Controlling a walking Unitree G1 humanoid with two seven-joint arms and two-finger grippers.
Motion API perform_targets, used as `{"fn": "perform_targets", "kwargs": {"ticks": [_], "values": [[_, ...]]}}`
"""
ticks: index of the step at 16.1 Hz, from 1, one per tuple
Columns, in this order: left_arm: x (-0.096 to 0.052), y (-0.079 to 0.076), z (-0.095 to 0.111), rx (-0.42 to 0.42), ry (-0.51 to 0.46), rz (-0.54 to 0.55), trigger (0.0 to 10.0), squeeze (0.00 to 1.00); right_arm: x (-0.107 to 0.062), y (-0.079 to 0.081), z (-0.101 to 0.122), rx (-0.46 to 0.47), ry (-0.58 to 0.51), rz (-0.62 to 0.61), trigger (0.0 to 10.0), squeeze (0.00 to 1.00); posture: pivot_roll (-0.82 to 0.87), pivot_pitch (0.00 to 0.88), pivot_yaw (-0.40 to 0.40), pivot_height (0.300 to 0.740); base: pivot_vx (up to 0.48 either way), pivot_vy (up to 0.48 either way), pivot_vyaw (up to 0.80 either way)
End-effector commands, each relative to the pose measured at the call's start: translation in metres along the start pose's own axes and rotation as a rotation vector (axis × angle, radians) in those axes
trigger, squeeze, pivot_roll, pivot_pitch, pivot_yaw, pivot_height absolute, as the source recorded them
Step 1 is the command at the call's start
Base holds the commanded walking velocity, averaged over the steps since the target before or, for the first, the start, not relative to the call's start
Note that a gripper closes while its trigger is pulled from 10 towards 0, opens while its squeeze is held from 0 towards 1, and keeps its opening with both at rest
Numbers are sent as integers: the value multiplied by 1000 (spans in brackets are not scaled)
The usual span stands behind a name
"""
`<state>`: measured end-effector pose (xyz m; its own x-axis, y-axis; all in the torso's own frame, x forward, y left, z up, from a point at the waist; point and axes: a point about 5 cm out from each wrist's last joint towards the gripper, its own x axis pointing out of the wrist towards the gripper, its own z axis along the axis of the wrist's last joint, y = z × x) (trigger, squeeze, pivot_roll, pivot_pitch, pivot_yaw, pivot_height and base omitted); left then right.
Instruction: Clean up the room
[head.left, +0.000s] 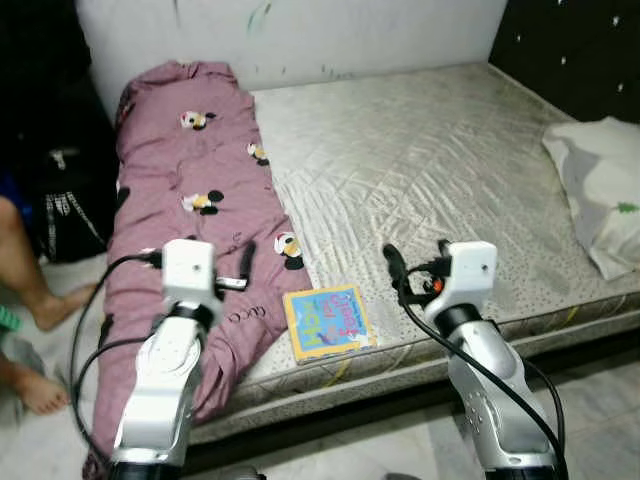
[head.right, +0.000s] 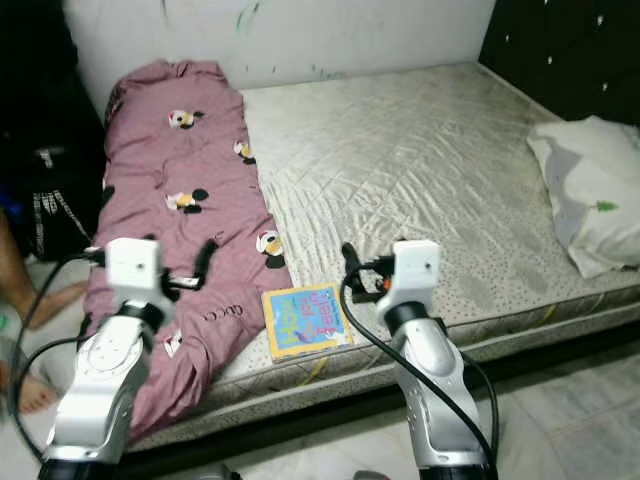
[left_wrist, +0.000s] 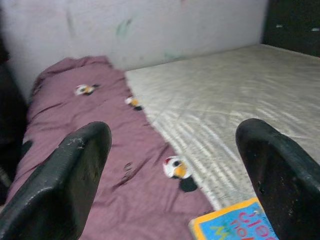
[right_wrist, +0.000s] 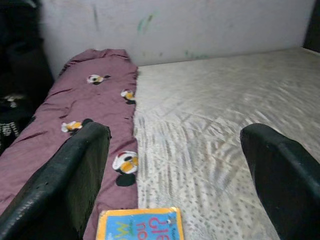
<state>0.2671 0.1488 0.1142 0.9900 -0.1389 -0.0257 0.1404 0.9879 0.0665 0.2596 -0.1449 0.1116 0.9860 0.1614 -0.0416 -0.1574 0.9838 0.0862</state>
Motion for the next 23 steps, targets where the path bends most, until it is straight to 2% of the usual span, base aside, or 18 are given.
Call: {"fn": "perform_targets", "kwargs": {"ticks": [1,3,5,7,9,10,11,14,21,23], "values": [[4,-1,1,12,-3,-22,10000,0,-1,-5,8,-9,-41,-29,10000,0,-135,0,46,740,0,0,0],[8,-1,3,7,-17,-10,10000,0,5,-6,9,-107,-34,-27,10000,0,-118,0,22,740,0,0,0],[6,3,1,3,-19,28,10000,0,12,-2,10,-104,-47,28,10000,0,-99,0,-1,740,0,0,0],[4,7,-2,-3,-14,60,10000,0,16,-2,11,-130,-42,1,10000,0,-95,0,-9,740,0,0,0],[4,7,-3,2,-13,52,10000,0,15,-2,12,-180,-32,31,10000,0,-91,0,-9,740,0,0,0],[3,6,-3,11,-15,40,10000,0,13,-3,11,-140,-42,33,10000,0,-86,0,-11,740,0,0,800],[2,6,-3,10,-16,40,10000,0,12,-1,10,-156,-43,46,10000,0,-80,0,-17,740,0,0,800],[-2,7,-6,6,-6,51,10000,0,13,5,8,-129,-37,68,10000,0,-69,0,-31,740,0,0,800],[-8,8,-9,11,10,46,10000,0,9,3,3,-134,-18,74,10000,0,-51,0,-45,740,0,0,788],[-9,9,-8,13,10,44,10000,0,10,3,2,-94,-14,59,10000,0,-49,0,-47,740,0,0,400]]}}
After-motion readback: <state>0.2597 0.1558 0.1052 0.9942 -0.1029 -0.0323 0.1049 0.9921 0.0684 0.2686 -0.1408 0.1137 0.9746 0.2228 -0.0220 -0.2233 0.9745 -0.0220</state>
